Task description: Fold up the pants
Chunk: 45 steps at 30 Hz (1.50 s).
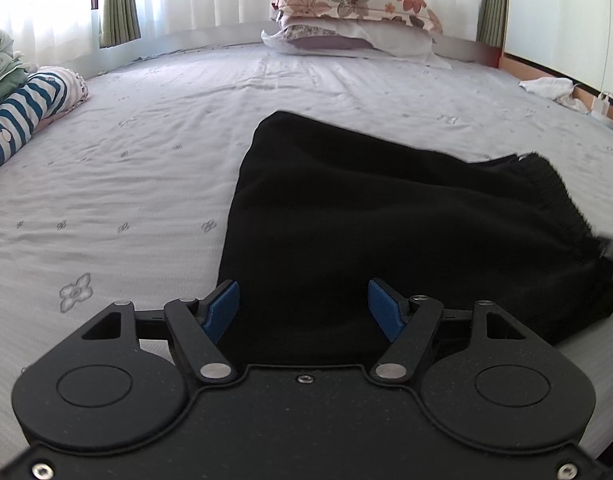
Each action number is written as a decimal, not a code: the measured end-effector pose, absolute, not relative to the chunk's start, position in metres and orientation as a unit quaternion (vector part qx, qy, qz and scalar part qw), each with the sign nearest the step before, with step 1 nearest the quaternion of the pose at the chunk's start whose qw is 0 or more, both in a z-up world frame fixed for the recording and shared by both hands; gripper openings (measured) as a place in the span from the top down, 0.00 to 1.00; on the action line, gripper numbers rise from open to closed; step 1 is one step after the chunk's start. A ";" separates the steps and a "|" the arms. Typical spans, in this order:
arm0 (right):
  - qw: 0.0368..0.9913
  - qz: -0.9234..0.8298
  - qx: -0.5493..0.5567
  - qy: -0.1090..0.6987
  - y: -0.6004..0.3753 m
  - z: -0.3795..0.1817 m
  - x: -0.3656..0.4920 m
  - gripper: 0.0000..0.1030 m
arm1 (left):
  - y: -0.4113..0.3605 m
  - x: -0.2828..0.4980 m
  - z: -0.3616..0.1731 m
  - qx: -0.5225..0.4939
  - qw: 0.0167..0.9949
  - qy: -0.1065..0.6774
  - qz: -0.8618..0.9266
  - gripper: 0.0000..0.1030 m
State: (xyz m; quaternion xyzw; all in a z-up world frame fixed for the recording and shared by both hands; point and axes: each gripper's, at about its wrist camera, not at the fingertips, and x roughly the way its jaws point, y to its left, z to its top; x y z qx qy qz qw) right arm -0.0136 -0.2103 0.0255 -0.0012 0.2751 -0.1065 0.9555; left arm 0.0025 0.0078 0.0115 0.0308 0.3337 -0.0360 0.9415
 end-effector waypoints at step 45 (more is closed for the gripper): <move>0.941 0.015 0.013 0.338 -0.220 0.038 0.045 0.39 | 0.053 -0.020 0.028 -0.047 0.945 0.324 -0.008 0.34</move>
